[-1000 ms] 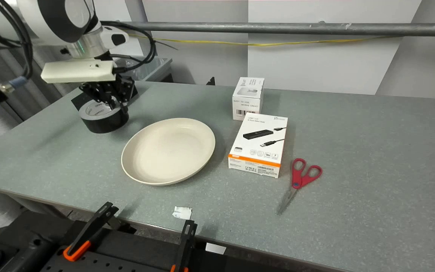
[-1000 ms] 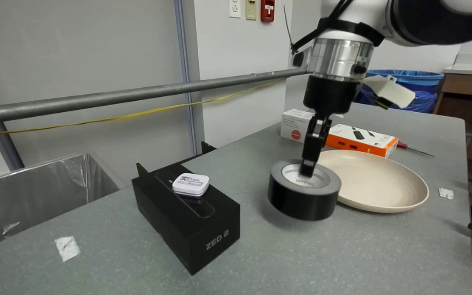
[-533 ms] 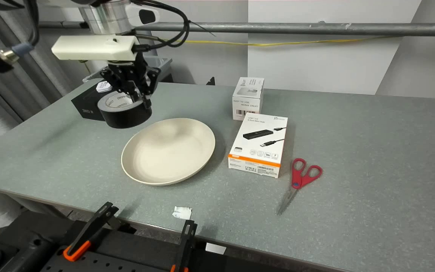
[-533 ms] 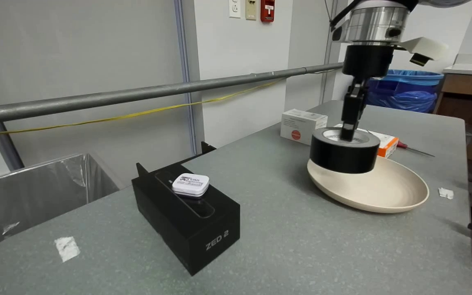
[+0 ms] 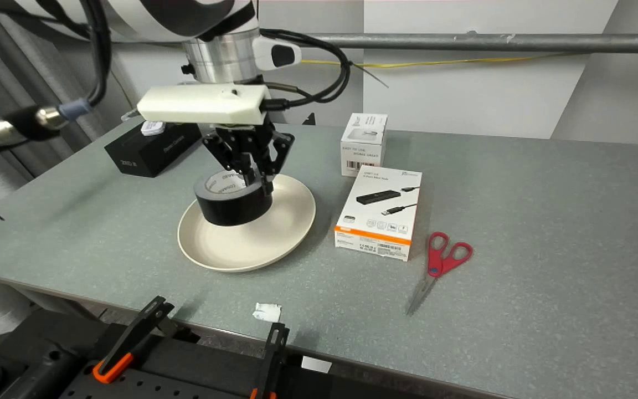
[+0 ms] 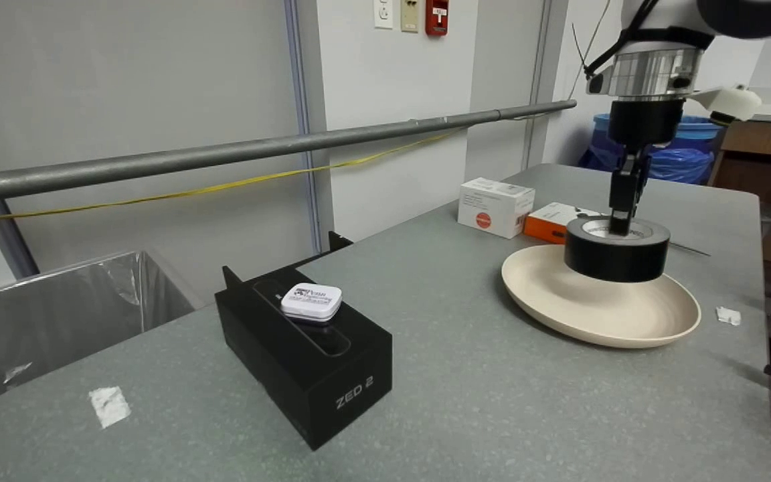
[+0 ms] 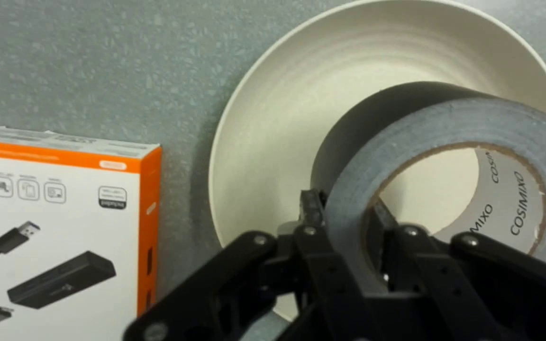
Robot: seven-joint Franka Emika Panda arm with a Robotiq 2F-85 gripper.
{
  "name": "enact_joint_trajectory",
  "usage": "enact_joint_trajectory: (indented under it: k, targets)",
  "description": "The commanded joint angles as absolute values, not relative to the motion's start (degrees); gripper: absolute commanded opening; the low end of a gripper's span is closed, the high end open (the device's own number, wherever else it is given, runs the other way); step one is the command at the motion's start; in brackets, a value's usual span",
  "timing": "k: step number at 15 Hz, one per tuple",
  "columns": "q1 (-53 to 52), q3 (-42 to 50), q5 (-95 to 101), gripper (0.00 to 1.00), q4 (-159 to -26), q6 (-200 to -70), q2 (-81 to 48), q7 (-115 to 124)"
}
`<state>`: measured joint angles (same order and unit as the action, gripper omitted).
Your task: Put the black tape on the brown plate
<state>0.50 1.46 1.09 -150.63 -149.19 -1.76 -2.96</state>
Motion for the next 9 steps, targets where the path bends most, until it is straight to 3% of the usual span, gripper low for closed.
enact_joint_trajectory:
  k: [1,8,9]
  targets:
    - [1.0,2.0,2.9,0.06,-148.9,-151.1,-6.5,-0.7]
    - [-2.1,3.8,9.0,0.06,-147.0,-160.4,-14.0,8.9]
    - [-2.6,3.9,9.0,0.19,-146.9,-160.9,-14.4,9.7]
